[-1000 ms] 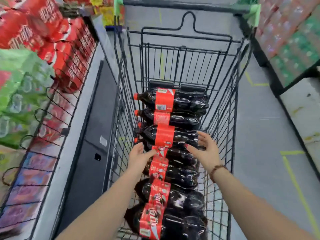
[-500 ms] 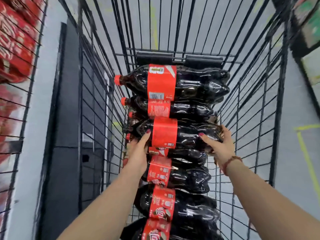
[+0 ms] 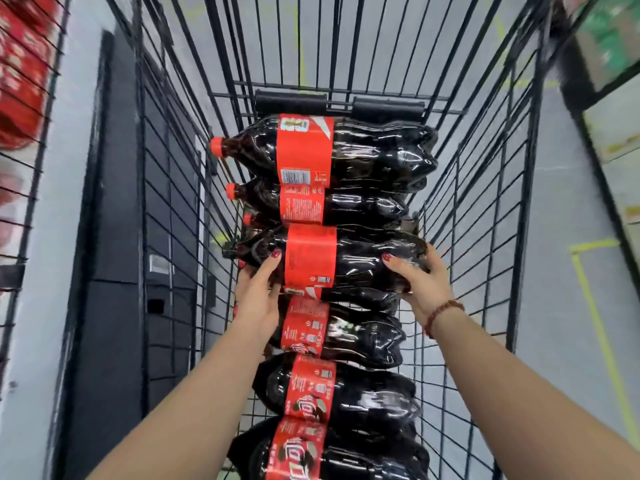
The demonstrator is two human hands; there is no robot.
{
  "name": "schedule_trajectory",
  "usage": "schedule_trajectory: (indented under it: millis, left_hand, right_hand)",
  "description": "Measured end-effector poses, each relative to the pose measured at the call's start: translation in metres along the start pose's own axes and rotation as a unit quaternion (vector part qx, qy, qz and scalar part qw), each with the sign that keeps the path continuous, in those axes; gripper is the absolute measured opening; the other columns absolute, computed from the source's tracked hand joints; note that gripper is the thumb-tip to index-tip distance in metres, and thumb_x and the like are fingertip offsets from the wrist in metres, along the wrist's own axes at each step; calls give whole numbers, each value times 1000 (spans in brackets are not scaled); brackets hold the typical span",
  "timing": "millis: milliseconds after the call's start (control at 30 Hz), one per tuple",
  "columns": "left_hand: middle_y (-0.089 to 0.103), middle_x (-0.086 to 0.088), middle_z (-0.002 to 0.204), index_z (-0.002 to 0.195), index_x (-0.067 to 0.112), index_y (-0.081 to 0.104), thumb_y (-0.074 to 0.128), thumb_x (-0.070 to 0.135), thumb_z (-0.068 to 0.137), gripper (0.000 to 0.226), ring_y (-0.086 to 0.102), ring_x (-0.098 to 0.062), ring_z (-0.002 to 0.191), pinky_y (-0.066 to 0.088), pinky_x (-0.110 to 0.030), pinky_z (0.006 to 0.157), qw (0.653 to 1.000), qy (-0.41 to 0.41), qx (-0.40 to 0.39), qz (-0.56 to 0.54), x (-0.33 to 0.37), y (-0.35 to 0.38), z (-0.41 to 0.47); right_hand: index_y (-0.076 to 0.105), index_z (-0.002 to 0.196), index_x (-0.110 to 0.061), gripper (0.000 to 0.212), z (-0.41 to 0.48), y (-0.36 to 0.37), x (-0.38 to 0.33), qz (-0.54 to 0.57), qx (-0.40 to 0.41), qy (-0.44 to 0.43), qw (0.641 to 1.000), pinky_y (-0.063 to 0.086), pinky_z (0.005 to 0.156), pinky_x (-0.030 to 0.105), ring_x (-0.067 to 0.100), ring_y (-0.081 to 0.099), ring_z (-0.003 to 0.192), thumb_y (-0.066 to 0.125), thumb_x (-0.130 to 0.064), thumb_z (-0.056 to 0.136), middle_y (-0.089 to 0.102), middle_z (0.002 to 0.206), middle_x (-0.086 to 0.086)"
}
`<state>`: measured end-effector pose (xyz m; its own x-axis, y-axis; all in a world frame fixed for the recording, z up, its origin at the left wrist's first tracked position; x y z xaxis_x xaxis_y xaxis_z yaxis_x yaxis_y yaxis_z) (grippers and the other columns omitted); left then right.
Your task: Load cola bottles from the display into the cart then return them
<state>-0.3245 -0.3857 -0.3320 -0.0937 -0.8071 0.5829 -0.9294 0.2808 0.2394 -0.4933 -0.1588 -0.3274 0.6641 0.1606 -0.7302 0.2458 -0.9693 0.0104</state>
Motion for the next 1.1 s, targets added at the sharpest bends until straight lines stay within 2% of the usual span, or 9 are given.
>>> schedule_trajectory:
  millis: [100,267,400,567,800,900,967,1033,1100]
  left_hand:
    - [69,3,94,103,22,55,66,13,89,20,64,-9,88,49,-25,83,1000,26,-7,2,9,-7,-23]
    - [68,2,89,102,20,54,65,11,90,19,65,-5,72,53,-24,70,997,71,-21,-24,28,-17,-69]
    - [68,0,91,106,18,53,64,10,90,21,66,-6,72,54,-21,61,992,118,-12,-53,37,-29,-116]
    - [67,-7,111,138,10,43,65,11,90,53,69,-8,82,55,-22,64,977,185,-15,-104,44,-44,-195]
    - [62,-7,125,136,9,45,67,13,89,52,59,-19,112,46,-29,94,940,293,51,-165,36,-90,-335]
    - [69,2,102,110,19,58,62,10,91,21,64,-11,93,50,-26,81,917,344,63,-193,27,-115,-400]
    - [70,3,92,99,20,57,60,8,92,15,66,-6,78,50,-26,77,899,366,80,-228,16,-136,-438]
    - [70,2,91,100,18,57,59,6,92,15,67,-5,69,50,-27,76,878,397,105,-246,4,-162,-475]
    - [68,-1,101,110,16,56,63,7,88,24,67,-7,76,49,-27,78,861,418,133,-257,-11,-190,-509]
  right_hand:
    - [52,129,-33,103,-23,4,-6,18,-20,-16,999,48,95,56,23,59,117,96,-43,36,57,133,-1]
    - [54,124,-31,79,-73,9,-24,38,-61,-49,996,44,100,56,19,59,116,91,-29,55,60,127,-6]
    - [57,120,-31,65,-114,5,-48,30,-85,-91,992,47,97,57,19,63,110,87,-20,63,63,121,-4]
    - [55,100,-27,42,-176,1,-83,19,-162,-153,975,48,95,57,23,65,104,81,-10,72,63,105,-11]
    - [55,100,-43,54,-276,-2,-111,10,-294,-199,935,45,97,61,21,57,115,88,-20,63,53,119,-15]
    - [57,103,-38,51,-325,9,-118,6,-363,-219,906,47,96,58,21,59,112,82,-10,69,53,111,-15]
    - [56,114,-27,54,-355,17,-117,4,-403,-220,888,48,96,55,20,62,103,77,0,72,56,103,-13]
    - [60,114,-21,57,-386,26,-109,-13,-442,-223,869,47,97,59,28,63,108,82,-3,66,63,112,2]
    - [61,115,-21,60,-415,37,-94,-35,-476,-221,851,47,96,60,32,61,113,85,-6,62,62,121,6]
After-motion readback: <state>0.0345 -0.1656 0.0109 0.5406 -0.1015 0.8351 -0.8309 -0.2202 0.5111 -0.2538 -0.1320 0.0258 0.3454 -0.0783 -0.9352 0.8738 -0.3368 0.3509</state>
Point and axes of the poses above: each hand's wrist, its own z-axis towards the middle knuckle, its own y-axis out of the palm, x = y × z, the point moved 9 cm from there along z, towards the middle knuckle
